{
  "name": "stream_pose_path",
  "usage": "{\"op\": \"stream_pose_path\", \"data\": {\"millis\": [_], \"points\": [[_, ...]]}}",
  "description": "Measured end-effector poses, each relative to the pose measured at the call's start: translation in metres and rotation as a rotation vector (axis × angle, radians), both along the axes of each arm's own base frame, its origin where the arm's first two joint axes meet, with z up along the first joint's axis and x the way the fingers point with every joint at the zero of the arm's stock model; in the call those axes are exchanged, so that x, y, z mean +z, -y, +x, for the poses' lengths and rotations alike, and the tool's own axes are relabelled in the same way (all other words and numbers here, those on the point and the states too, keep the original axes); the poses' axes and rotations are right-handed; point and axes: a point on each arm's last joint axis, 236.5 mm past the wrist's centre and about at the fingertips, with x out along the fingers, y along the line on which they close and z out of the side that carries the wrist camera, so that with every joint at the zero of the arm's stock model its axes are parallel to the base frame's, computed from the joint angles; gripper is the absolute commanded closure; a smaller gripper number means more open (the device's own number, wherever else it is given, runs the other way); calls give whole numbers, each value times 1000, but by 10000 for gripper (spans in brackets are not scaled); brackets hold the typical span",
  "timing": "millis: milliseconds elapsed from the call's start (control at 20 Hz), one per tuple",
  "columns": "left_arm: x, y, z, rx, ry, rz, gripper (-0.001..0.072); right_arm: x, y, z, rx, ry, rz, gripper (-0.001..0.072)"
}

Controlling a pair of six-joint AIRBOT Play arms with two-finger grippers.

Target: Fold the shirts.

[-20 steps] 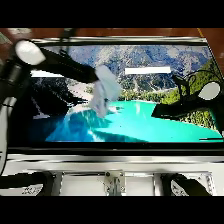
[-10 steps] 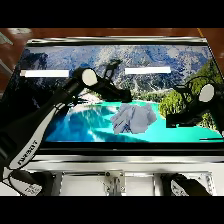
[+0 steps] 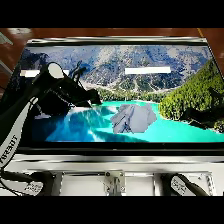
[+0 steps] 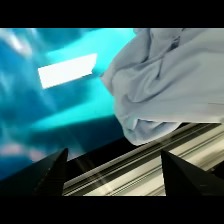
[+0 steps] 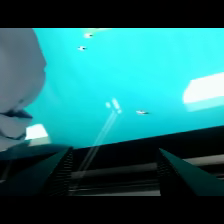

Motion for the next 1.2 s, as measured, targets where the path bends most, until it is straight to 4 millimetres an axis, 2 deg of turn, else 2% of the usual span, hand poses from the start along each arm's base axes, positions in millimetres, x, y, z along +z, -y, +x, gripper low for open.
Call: {"op": "stream_pose_path", "data": {"millis": [250,600,650,750,950,1200], "points": [[-46,51,-30,51,-35,-86,9,-31,-32,12,1,-28,254,71],[-70,93,-45,130,-57,-162,11,-59,-66,27,77,-45,318,71],[-73,100,-47,140,-66,-173,67,-61,-70,28,87,-48,319,71],[-79,113,-50,161,-86,-196,674,-64,-76,31,101,-44,312,71],[-83,123,-44,214,-92,-227,669,-68,-85,34,120,-42,307,71],[-70,113,-31,228,-64,-247,670,-81,-104,46,136,-31,274,71]]}}
